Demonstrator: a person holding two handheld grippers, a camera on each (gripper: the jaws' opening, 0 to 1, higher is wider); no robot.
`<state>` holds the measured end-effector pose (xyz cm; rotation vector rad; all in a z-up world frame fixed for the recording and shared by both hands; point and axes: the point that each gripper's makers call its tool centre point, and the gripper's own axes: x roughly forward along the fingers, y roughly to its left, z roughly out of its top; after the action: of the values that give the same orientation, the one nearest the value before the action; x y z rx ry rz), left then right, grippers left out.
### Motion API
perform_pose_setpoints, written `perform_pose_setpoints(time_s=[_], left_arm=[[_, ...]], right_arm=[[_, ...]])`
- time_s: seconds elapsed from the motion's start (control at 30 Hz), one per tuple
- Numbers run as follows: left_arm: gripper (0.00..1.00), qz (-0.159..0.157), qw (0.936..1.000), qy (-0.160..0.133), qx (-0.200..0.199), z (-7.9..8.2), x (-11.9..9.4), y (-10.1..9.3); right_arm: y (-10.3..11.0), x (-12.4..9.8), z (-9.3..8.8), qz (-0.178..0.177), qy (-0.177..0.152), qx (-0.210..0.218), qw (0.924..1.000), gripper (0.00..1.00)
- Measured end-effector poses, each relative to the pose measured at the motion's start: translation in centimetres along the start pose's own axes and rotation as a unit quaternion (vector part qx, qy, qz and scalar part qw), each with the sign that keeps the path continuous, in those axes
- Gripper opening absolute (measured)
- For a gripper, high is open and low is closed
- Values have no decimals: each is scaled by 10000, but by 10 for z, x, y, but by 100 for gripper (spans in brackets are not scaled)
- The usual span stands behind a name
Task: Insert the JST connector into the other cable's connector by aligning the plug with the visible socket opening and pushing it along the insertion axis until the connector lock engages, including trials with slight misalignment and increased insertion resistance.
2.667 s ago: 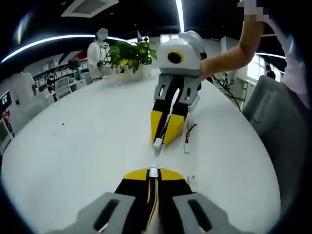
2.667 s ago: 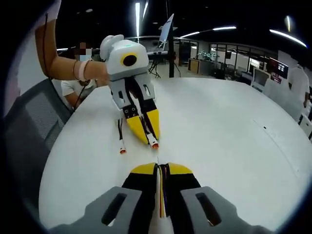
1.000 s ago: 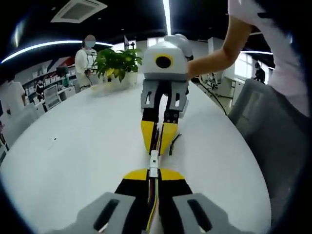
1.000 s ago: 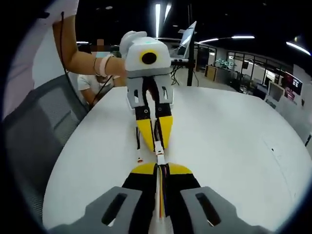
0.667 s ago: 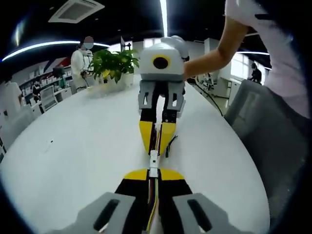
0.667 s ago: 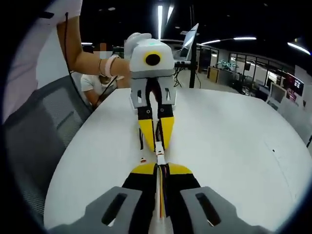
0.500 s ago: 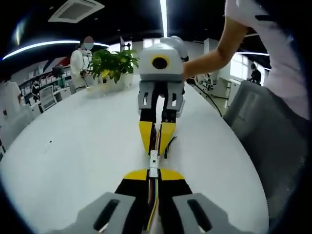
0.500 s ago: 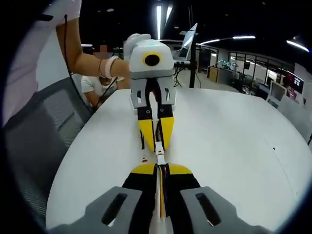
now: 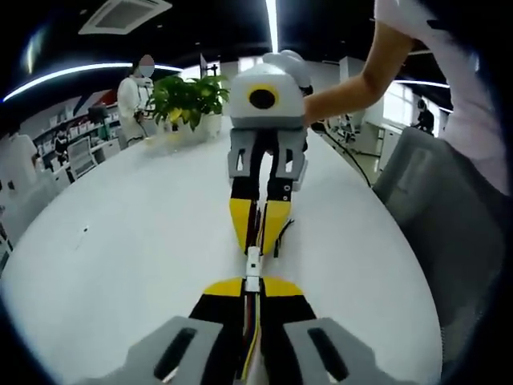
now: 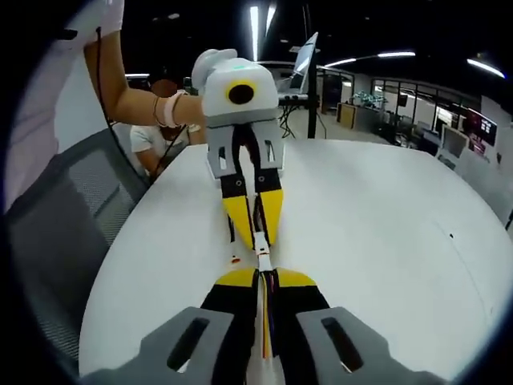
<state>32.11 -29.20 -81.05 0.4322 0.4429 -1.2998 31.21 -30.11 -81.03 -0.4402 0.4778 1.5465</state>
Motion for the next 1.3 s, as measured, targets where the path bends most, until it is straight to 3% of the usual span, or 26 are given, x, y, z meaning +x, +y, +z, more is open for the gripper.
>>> perform_pose_setpoints(time_s=[0.23, 0.37, 0.63, 1.03, 1.1, 1.17, 1.23, 1.3], left_arm=[[0, -56, 9998, 146, 154, 0, 4, -6], [0, -61, 9999, 42, -95, 4, 4, -7], [0, -136, 9998, 51, -130, 5, 6, -9], [0, -122, 9995, -61, -299, 4, 3, -5], [0, -131, 9990, -128, -401, 5, 1, -5], [0, -206, 9968, -477, -600, 17, 1, -7], [0, -141, 9989, -291, -342, 14, 1, -4], [0, -152, 9990, -236, -338, 13, 3, -5]], right_arm=[[4, 0, -5, 57, 153, -16, 9999, 3], [3, -4, -3, 20, 143, -147, 9998, 3], [3, -5, -5, 28, 186, -222, 9996, 3], [2, -5, 0, 61, -42, -14, 10000, 3], [3, -5, 2, 63, -83, -55, 9999, 3], [5, -6, 7, 115, -222, 12, 9997, 2], [4, -7, 9, 80, -188, -123, 9997, 2], [4, -6, 7, 75, -139, -113, 9998, 2]])
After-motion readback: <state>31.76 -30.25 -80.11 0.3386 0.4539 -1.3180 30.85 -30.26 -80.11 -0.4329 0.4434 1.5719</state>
